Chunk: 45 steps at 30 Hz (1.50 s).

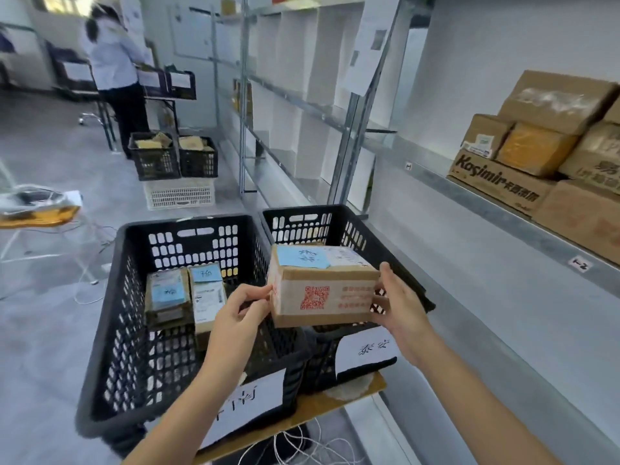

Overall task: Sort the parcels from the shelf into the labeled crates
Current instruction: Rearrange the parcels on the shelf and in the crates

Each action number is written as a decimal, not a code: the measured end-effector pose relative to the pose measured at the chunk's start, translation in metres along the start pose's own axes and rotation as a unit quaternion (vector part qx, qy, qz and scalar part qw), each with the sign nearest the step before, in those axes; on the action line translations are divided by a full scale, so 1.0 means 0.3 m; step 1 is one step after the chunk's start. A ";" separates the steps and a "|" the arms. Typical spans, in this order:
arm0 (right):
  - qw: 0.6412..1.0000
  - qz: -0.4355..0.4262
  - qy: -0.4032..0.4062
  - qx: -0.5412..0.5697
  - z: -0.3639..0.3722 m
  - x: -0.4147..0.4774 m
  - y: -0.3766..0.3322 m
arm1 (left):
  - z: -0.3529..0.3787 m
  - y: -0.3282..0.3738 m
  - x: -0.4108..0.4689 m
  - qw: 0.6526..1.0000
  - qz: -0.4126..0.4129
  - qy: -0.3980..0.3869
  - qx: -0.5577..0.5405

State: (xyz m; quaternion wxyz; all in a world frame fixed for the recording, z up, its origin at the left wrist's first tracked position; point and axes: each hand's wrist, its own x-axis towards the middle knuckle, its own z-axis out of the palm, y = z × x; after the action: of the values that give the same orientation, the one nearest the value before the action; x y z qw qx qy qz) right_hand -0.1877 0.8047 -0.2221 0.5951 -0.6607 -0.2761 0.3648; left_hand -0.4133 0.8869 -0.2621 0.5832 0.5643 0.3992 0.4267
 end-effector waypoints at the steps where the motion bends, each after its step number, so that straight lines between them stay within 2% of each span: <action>1: 1.000 0.011 -0.014 0.008 0.026 0.017 -0.004 | -0.021 -0.005 0.002 1.000 0.000 0.015 -0.007; 11: 0.973 0.051 -0.214 0.074 0.256 0.210 0.008 | -0.184 0.000 0.064 0.990 -0.029 0.119 -0.064; 18: 0.955 -0.004 -0.292 0.047 0.310 0.430 -0.043 | -0.168 0.073 0.208 0.986 -0.058 0.152 -0.047; 24: 0.925 0.028 -0.379 -0.016 0.275 0.584 -0.093 | -0.074 0.103 0.368 0.988 -0.054 0.146 -0.017; 28: 0.924 0.066 -0.372 -0.049 0.199 0.691 -0.138 | 0.016 0.108 0.488 0.990 -0.046 0.129 0.030; 33: 0.939 0.077 -0.332 -0.051 0.082 0.845 -0.148 | 0.143 0.055 0.604 0.993 -0.076 0.065 0.065; 40: 0.938 0.084 -0.317 -0.110 -0.080 1.060 -0.037 | 0.257 -0.037 0.724 0.987 -0.078 0.115 0.083; 45: 0.915 0.065 -0.342 -0.205 -0.065 1.159 0.041 | 0.338 -0.118 0.731 0.987 -0.071 0.126 0.070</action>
State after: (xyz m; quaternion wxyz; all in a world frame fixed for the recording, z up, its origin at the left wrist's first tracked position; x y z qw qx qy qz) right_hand 0.0294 1.0692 -0.2869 0.2910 -0.6195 -0.4875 0.5421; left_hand -0.2459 1.0627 -0.2893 0.5160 0.5157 0.5374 0.4231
